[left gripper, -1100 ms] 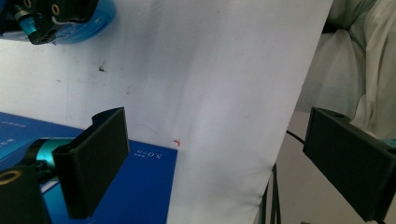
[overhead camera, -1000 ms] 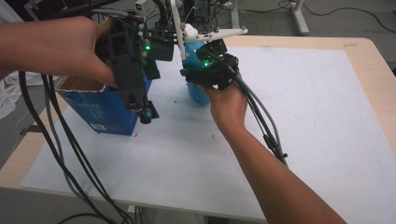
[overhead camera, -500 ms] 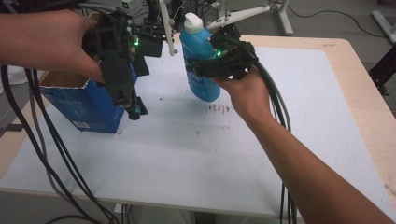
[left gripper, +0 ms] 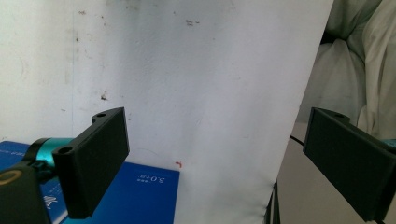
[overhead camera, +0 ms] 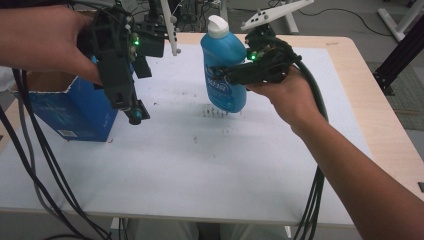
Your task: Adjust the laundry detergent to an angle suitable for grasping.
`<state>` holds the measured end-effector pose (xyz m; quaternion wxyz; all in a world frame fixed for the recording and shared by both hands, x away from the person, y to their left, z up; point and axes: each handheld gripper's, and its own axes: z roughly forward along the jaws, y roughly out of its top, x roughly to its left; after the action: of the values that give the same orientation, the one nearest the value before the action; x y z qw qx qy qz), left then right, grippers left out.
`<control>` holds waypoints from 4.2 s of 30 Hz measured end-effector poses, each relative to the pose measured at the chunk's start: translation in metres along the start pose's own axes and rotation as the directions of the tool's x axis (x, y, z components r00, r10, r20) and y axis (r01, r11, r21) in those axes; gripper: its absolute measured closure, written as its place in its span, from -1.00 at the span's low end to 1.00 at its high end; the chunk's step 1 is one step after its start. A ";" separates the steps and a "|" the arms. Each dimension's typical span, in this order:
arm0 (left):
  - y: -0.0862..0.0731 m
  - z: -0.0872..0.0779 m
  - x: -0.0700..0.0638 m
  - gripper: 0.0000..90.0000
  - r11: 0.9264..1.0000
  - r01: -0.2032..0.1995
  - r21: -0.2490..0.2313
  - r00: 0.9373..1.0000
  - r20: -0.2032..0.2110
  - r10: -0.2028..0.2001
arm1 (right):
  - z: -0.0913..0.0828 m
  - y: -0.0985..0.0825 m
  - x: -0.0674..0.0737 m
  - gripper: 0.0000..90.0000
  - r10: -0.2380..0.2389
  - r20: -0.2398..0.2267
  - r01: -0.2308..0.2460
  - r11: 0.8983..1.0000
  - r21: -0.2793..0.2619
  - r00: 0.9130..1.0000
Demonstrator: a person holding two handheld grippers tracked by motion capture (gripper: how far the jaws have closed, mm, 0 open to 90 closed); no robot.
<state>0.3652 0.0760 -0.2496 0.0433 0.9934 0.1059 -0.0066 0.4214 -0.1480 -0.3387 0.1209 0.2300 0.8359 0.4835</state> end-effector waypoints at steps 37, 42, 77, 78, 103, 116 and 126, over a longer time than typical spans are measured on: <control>-0.002 0.007 0.002 -0.84 1.000 0.026 0.011 1.000 0.008 -0.027 | 0.010 -0.028 -0.016 -0.01 -0.118 -0.354 0.118 0.993 -0.021 0.928; -0.002 0.007 0.004 -0.84 1.000 0.028 0.012 1.000 0.011 -0.028 | 0.014 -0.030 -0.017 -0.01 -0.136 -0.387 0.135 0.990 -0.031 0.912; -0.001 0.010 0.006 -0.84 0.999 0.033 0.017 0.999 0.016 -0.033 | 0.017 -0.038 -0.020 -0.02 -0.170 -0.443 0.164 0.985 -0.051 0.880; -0.001 0.010 0.006 -0.84 0.999 0.031 0.017 0.999 0.017 -0.032 | 0.017 -0.039 -0.020 -0.02 -0.168 -0.443 0.163 0.985 -0.051 0.880; 0.000 0.012 0.007 -0.84 0.999 0.028 0.016 0.999 0.017 -0.028 | 0.010 -0.040 -0.020 -0.32 -0.110 -0.423 0.118 0.993 -0.007 0.900; 0.000 0.011 0.006 -0.84 0.999 0.032 0.010 0.999 0.015 -0.033 | 0.005 -0.035 -0.016 -0.51 -0.081 -0.407 0.090 0.996 0.004 0.910; -0.002 0.010 0.006 -0.84 0.999 0.036 0.008 0.999 0.012 -0.036 | -0.006 -0.033 -0.012 -0.51 -0.113 -0.385 0.116 0.993 -0.015 0.916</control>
<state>0.3704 0.0782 -0.2600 0.0401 0.9914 0.1237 -0.0139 0.4203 -0.1727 -0.3643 -0.0185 0.0817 0.8572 0.5081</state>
